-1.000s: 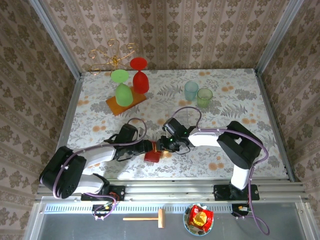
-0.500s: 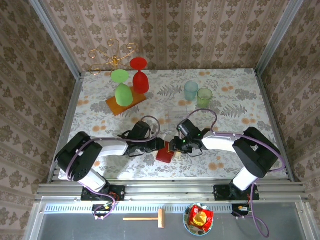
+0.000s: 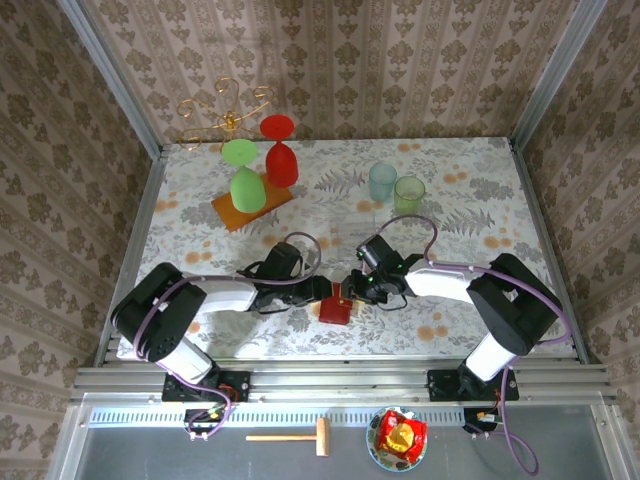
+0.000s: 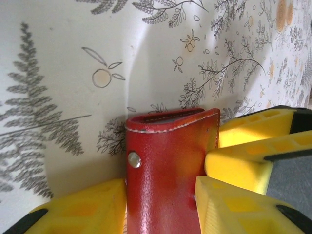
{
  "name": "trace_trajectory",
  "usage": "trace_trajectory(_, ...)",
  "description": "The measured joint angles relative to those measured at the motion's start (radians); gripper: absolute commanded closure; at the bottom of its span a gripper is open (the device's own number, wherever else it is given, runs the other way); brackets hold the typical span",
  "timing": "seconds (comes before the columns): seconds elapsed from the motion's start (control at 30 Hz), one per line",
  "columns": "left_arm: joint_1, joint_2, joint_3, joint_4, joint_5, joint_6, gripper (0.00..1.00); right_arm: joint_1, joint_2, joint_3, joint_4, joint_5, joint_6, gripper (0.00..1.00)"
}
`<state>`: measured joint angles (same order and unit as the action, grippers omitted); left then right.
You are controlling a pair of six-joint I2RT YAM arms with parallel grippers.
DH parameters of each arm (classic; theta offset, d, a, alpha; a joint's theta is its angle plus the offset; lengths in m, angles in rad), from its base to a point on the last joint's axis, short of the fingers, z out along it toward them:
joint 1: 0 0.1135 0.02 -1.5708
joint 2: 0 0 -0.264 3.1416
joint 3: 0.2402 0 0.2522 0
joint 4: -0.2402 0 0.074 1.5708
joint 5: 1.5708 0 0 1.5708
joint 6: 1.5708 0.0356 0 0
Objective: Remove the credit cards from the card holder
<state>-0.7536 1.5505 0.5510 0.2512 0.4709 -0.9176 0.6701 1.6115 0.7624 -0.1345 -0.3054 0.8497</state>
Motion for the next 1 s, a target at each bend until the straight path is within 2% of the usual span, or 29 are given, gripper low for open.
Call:
trace_trajectory(0.23,0.04,-0.14,-0.032,-0.083,-0.049,-0.003,0.56,0.023,-0.067,0.082,-0.221,0.143,-0.036,0.67)
trace_trajectory(0.5,0.103,-0.23,-0.035,-0.158,-0.076,0.014,0.56,0.137,-0.048,0.244,-0.428,0.261,0.014,0.66)
trace_trajectory(0.73,0.134,-0.28,-0.059,-0.198,-0.086,0.043,0.56,0.21,0.057,0.346,-0.507,0.306,0.083,0.66)
trace_trajectory(1.0,0.153,-0.29,-0.093,-0.203,-0.085,0.051,0.56,0.235,0.144,0.425,-0.541,0.318,0.105,0.68)
